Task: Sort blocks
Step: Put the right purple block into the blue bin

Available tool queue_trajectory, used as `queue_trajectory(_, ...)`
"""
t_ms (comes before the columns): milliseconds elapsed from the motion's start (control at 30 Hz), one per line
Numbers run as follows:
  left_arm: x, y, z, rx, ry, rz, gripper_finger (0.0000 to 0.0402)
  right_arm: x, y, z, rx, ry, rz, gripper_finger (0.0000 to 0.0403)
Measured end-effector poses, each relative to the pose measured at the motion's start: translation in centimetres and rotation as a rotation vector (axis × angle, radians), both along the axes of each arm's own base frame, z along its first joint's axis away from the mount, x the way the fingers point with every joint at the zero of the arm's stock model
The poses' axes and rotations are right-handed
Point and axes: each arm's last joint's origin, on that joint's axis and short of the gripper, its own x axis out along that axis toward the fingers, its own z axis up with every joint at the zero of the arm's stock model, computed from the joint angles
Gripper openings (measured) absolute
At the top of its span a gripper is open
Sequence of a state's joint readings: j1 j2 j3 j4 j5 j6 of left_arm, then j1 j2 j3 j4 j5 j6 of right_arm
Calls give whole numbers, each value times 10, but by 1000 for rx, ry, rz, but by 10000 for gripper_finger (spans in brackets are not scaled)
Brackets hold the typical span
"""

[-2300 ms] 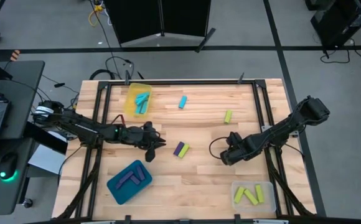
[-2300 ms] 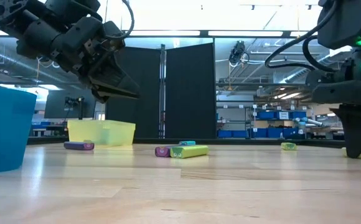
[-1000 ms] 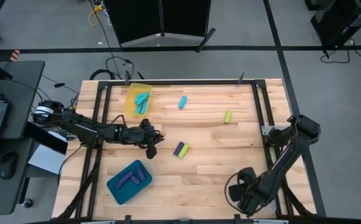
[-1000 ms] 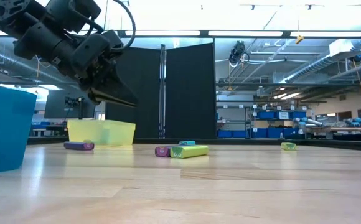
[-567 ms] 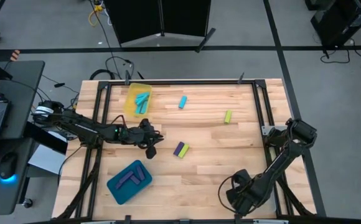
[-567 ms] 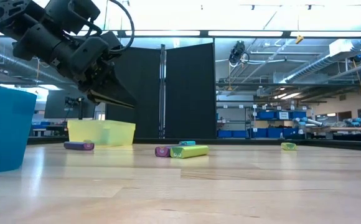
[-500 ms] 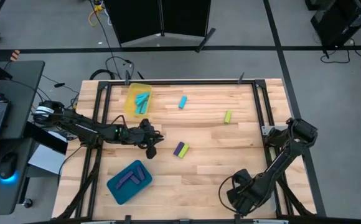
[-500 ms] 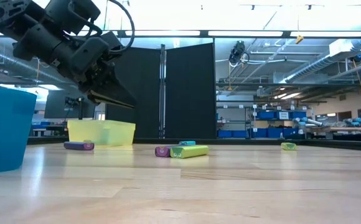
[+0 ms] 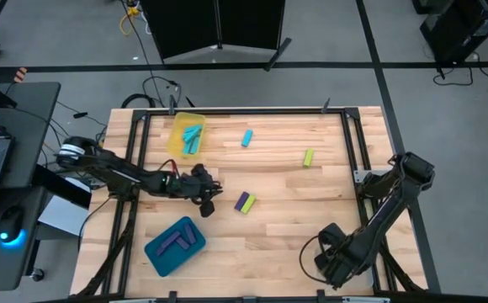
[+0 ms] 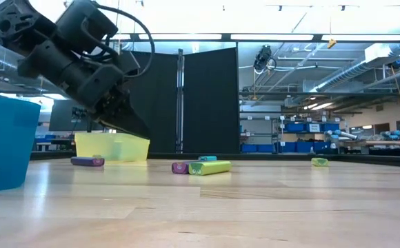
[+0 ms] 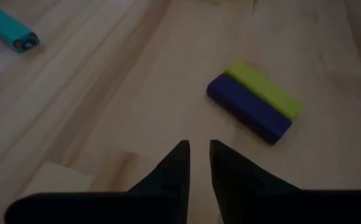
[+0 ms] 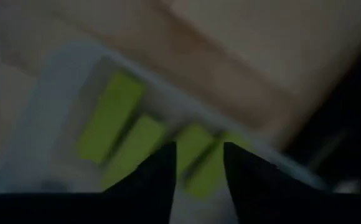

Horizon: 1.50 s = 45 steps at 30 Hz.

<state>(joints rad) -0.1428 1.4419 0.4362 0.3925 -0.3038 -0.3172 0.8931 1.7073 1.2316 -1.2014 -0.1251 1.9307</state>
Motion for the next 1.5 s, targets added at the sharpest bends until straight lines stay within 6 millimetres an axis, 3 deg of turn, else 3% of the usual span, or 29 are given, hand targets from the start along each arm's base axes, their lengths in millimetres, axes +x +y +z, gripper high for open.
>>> queue_trajectory(233, 5, -16, 0, -32, -62, -47, 69, 8, -19, 45, -217, -21, 199, 46)
queue_trajectory(367, 23, -32, 3, -40, -84, -89, 69, 27, -38, 50, -304, -68, 329, 9)
queue_trajectory(633, 80, -51, -3, 33, 72, -50, 103, 73, -76, 48, -462, -202, 497, 20)
queue_trajectory(800, 97, -52, -11, 111, 184, 70, 149, 84, -87, 40, -524, -229, 548, 8)
queue_trajectory(1033, 96, -49, -15, 131, 216, 126, 193, 80, -92, 21, -532, -204, 542, 12)
queue_trajectory(1367, 94, -34, -19, 156, 288, 162, 195, 79, -90, 14, -529, -213, 543, 16)
queue_trajectory(1500, 95, -28, -19, 152, 316, 96, 195, 80, -91, 14, -526, -214, 558, 11)
